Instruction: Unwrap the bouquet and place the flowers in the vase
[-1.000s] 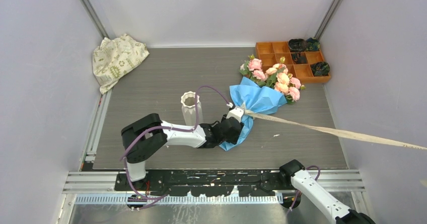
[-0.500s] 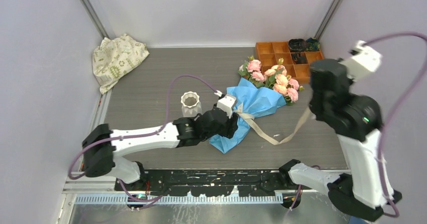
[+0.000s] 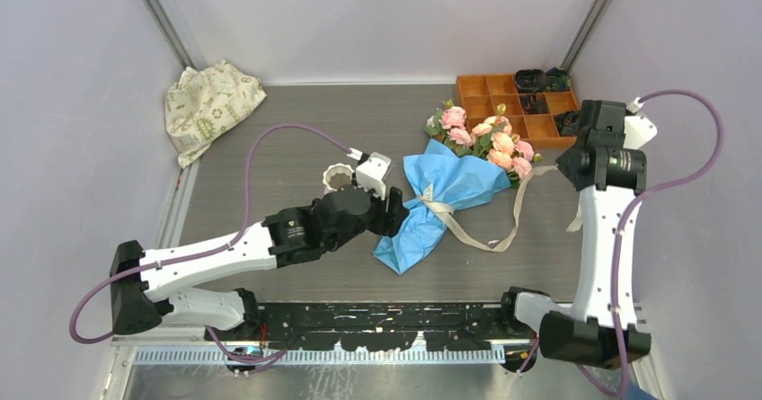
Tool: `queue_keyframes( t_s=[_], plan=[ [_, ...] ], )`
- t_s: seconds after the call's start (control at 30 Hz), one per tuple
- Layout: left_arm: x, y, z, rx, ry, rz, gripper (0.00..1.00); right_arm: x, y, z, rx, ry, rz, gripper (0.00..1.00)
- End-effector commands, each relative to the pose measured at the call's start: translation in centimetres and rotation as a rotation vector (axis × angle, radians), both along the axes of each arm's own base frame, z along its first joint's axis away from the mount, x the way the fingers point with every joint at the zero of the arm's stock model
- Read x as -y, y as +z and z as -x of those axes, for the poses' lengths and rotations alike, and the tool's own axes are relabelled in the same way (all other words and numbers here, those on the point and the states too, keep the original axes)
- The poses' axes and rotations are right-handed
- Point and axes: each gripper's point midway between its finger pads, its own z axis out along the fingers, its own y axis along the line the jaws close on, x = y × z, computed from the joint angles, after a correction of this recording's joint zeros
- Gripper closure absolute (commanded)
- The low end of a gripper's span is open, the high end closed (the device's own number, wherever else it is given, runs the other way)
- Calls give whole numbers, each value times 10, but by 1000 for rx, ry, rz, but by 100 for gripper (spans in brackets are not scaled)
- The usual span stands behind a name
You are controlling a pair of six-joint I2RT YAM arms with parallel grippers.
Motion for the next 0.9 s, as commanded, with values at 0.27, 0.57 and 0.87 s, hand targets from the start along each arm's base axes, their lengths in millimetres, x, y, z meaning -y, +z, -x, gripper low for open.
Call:
queue_keyframes(
  t_s=[0.27, 0.57, 0.87],
  plan=[
    [-10, 3, -4, 27, 32, -21, 41, -20, -93, -28, -131, 175, -326, 50],
    [-17, 3, -7, 33, 65, -34, 36, -94, -58, -43, -15, 452, -309, 30],
    [-47, 25, -11, 68, 154, -23, 34, -209, -156, -30, -250, 703, -293, 31]
  ],
)
